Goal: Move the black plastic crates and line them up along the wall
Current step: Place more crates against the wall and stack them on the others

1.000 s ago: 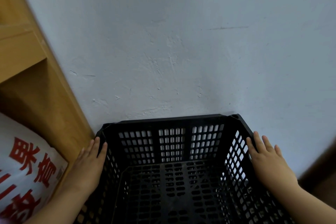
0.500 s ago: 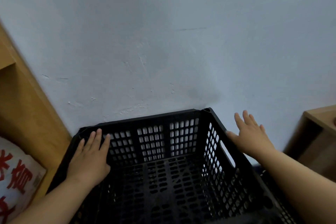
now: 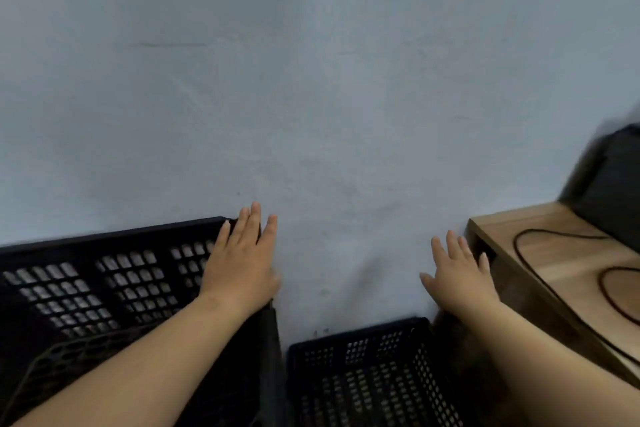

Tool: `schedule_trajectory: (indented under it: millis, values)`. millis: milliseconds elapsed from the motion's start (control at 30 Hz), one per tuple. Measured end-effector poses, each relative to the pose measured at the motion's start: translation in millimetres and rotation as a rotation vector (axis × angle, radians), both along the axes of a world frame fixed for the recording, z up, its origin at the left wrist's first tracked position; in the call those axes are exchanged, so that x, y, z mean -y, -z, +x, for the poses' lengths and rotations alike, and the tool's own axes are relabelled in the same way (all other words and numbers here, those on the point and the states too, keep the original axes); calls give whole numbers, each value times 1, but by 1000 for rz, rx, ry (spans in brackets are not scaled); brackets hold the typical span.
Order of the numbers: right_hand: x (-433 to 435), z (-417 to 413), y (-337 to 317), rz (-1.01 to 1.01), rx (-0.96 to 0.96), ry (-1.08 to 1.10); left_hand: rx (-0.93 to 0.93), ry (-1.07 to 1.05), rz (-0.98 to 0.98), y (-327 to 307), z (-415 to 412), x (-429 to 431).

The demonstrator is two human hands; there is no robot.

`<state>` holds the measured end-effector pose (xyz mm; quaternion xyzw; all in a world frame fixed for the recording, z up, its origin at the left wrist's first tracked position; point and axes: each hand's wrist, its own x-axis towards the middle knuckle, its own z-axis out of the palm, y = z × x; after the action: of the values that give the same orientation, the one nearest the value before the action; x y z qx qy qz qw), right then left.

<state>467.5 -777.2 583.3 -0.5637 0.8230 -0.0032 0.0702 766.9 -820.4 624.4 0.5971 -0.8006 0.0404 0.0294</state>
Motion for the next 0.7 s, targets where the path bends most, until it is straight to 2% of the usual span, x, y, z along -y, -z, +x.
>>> schedule_trajectory:
  millis: [167, 333, 500, 700]
  values:
    - [11, -88, 24, 46, -34, -103, -23, -74, 96, 38, -100, 1]
    - [20, -144, 83, 172, -11, -169, 33, -152, 250, 116, -150, -8]
    - [22, -172, 180, 344, 8, -189, 108, -223, 412, 226, -159, -15]
    - [31, -201, 332, 501, 33, -157, 234, -300, 542, 390, -146, -16]
